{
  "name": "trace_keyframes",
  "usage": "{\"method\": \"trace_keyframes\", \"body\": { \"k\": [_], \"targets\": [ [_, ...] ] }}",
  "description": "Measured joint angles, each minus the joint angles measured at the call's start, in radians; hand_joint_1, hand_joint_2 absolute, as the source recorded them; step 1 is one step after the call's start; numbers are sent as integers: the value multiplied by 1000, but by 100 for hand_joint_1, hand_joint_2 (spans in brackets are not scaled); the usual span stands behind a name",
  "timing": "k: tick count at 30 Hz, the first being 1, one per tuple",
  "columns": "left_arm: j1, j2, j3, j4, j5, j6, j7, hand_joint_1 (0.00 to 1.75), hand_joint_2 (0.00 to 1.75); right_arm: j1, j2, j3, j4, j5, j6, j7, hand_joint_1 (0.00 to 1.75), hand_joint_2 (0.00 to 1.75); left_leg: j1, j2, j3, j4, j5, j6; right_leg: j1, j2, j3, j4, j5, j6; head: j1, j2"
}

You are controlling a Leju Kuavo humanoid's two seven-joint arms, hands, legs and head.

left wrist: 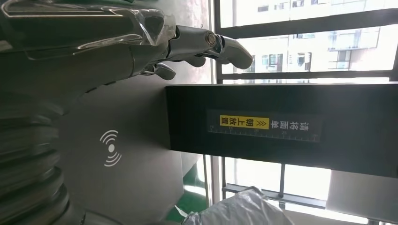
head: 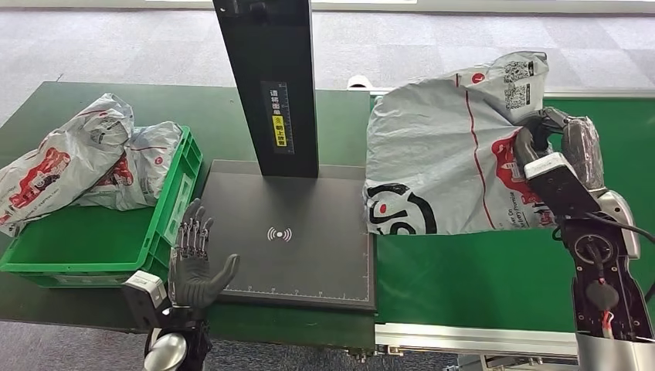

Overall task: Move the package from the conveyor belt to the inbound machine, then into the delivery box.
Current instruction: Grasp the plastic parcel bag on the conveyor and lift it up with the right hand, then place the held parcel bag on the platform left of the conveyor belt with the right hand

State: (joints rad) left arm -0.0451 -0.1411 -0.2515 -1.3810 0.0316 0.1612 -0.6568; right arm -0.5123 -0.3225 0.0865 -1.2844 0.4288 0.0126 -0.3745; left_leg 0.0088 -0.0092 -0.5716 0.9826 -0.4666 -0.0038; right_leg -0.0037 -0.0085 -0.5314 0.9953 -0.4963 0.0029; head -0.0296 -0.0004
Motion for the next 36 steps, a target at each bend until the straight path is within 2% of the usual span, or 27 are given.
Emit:
{"method": "trace_keyframes", "body": {
  "k": [5,11,15,18,27,34,36],
  "targets": [
    [-28,-14,14,-3,-8,-13,8,0,175,-86,70,77,-56,-48,69,56,175,175,1,3,1,0,1,0,1,2,0,1,0,-1,0,0],
    [-70,-19,36,-16,-9,-11,17,0,175,-196,214,237,-81,-110,127,128,175,175,1,5,1,0,1,-1,2,5,-1,3,0,-1,0,0],
    [-87,-17,71,-32,-13,0,22,0,175,-217,314,355,-74,-142,135,135,175,175,2,7,1,-1,1,-1,2,6,-2,3,0,-1,0,0],
    [-93,-14,95,-38,-17,6,22,0,175,-217,366,410,-68,-165,137,130,175,175,1,8,1,-1,1,-1,2,6,-2,3,0,-1,0,0],
    [-97,-10,160,-86,-24,19,45,0,175,-219,457,477,-52,-218,188,169,175,175,1,8,1,0,1,-1,1,6,-2,3,0,-1,1,0],
    [-96,-9,186,-107,-25,18,52,0,175,-218,480,491,-31,-229,189,174,175,175,1,7,1,0,1,-1,2,6,-2,3,0,-1,1,0],
    [-95,-8,190,-109,-25,18,52,0,175,-212,481,491,-22,-250,191,180,90,175,1,7,1,0,1,-1,2,6,-2,3,0,-1,1,0]
  ]
}}
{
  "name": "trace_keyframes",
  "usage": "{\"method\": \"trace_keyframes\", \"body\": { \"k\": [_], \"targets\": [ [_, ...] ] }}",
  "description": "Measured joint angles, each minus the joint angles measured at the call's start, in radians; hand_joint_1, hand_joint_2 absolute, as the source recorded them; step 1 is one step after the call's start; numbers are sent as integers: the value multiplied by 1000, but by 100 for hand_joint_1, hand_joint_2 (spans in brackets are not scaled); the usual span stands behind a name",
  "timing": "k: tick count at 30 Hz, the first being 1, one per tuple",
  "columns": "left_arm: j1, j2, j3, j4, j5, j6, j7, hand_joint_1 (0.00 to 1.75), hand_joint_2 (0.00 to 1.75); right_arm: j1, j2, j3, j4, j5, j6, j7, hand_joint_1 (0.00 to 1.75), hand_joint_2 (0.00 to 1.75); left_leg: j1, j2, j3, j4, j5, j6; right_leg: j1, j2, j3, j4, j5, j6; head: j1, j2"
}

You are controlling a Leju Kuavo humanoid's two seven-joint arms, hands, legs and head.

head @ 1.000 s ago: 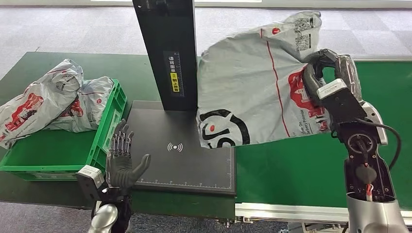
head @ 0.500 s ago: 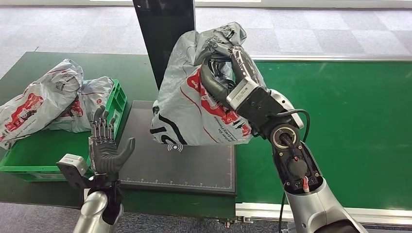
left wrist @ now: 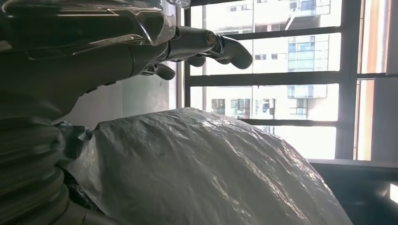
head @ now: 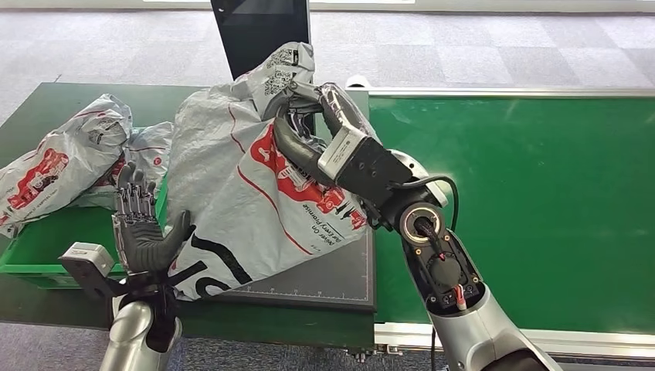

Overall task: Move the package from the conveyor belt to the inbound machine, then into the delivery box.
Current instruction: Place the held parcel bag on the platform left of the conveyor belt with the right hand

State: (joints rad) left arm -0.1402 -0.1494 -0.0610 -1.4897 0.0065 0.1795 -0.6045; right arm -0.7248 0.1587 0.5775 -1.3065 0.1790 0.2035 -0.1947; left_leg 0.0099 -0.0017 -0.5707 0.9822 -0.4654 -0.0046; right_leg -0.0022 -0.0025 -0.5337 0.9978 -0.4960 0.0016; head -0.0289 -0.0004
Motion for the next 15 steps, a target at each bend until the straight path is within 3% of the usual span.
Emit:
{"method": "trace_keyframes", "body": {
  "k": [2,15],
  "targets": [
    [2,1,5,-3,-1,0,1,0,175,13,0,-4,14,-17,-3,3,3,175,0,0,0,0,0,0,0,0,0,0,0,0,0,0],
    [35,2,20,-23,-36,3,23,0,175,95,-9,-83,50,99,-188,86,0,175,0,0,0,0,0,0,0,0,-1,0,0,0,0,0]
  ]
}}
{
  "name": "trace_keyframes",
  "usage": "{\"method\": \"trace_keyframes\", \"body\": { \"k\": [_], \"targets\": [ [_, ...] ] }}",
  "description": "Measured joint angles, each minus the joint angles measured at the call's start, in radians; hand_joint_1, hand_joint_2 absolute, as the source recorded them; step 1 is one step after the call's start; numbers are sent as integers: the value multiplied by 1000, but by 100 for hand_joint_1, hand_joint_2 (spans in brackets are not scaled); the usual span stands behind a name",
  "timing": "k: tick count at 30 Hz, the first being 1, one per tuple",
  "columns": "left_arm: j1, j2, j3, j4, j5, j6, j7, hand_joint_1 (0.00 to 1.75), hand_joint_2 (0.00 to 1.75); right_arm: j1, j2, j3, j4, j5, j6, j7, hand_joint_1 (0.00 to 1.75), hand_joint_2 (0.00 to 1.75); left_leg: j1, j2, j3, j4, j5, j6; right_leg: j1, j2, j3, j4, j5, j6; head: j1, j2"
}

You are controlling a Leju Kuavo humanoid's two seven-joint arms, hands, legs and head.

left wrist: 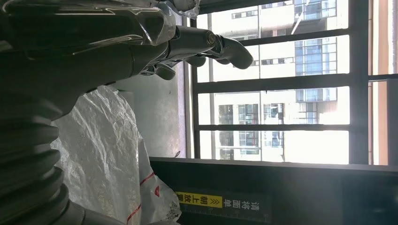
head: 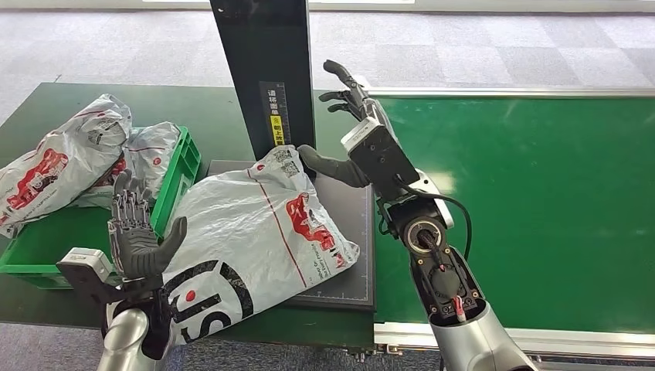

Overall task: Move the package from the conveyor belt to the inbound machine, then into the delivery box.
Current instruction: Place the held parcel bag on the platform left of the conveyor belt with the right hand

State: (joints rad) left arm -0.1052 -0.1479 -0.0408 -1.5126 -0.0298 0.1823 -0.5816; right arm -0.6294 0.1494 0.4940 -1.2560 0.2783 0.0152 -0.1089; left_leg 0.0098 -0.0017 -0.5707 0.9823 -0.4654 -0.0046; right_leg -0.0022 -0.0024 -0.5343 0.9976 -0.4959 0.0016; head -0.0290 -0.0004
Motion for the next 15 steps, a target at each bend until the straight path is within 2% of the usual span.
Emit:
{"method": "trace_keyframes", "body": {
  "k": [4,7,11,15],
  "targets": [
    [0,-1,-1,0,-13,-12,11,0,175,11,-5,-46,36,-19,-13,-2,0,175,0,0,0,0,0,0,0,0,0,0,0,0,0,0],
    [-1,-2,-4,1,-33,-21,18,0,175,24,-9,-83,60,-35,-19,-34,0,175,0,0,0,0,0,0,0,0,0,0,0,0,0,0],
    [-2,0,-39,8,-164,-43,38,0,175,73,-10,-129,30,-66,-40,-116,0,175,0,-2,-1,0,0,0,-1,-1,0,0,0,0,0,0],
    [-8,1,-77,19,-256,-52,59,0,175,114,-10,-159,-25,-82,-57,-158,0,175,0,1,-1,0,0,0,-1,2,-2,0,0,0,0,0]
  ]
}}
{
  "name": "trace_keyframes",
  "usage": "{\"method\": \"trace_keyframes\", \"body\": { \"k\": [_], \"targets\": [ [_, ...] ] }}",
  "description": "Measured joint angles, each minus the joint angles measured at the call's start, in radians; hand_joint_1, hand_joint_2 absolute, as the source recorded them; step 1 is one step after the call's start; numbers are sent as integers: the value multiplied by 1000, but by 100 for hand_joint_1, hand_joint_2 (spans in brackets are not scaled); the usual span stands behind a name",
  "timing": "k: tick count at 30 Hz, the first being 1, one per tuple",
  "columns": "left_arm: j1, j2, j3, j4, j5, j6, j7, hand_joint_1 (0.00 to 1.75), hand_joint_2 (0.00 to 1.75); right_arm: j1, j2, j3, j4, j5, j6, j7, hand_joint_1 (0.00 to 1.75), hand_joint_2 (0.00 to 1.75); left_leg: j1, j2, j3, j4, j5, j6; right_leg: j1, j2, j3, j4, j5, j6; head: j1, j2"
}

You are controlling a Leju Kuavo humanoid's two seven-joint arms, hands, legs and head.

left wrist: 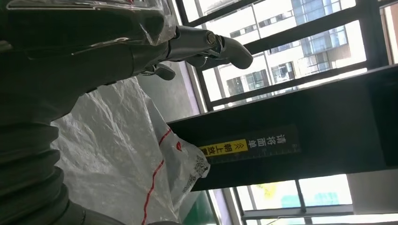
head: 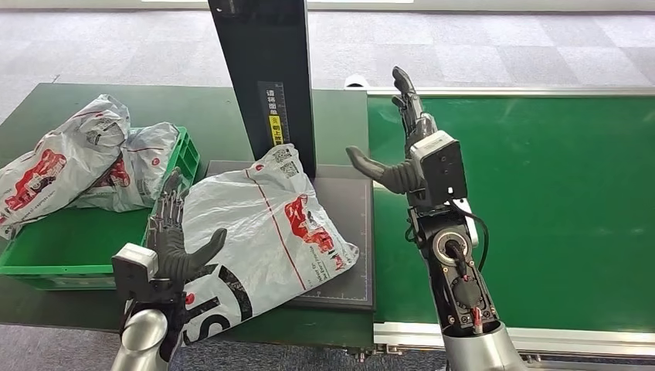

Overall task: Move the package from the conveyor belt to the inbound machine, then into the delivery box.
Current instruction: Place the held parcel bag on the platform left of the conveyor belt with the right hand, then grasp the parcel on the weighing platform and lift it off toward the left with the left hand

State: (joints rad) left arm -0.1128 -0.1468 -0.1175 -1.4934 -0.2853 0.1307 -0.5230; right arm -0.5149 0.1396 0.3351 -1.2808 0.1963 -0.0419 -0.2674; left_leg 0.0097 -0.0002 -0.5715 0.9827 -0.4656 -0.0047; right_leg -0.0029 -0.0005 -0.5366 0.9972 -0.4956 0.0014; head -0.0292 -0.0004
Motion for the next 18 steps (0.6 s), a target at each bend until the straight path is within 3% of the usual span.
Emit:
{"method": "trace_keyframes", "body": {
  "k": [4,10,14,18],
  "targets": [
    [-39,11,-65,44,-254,-7,70,0,175,69,0,-36,-110,-46,-39,-112,0,175,0,-4,0,0,0,0,0,-4,1,0,0,0,0,0],
    [-108,27,-141,124,-442,-30,154,0,175,142,-4,-76,-218,-66,-49,-155,0,175,0,1,0,0,0,0,0,0,-1,0,1,-1,0,0],
    [-266,69,-212,351,-724,-125,306,0,175,236,-12,-110,-281,-50,-40,-227,0,175,0,-4,0,0,1,-1,0,-4,1,0,2,-2,2,0],
    [-410,93,-246,563,-781,-120,310,0,175,305,-19,-131,-320,-44,-31,-253,0,175,0,2,1,0,2,-1,0,1,1,0,3,-2,2,0]
  ]
}}
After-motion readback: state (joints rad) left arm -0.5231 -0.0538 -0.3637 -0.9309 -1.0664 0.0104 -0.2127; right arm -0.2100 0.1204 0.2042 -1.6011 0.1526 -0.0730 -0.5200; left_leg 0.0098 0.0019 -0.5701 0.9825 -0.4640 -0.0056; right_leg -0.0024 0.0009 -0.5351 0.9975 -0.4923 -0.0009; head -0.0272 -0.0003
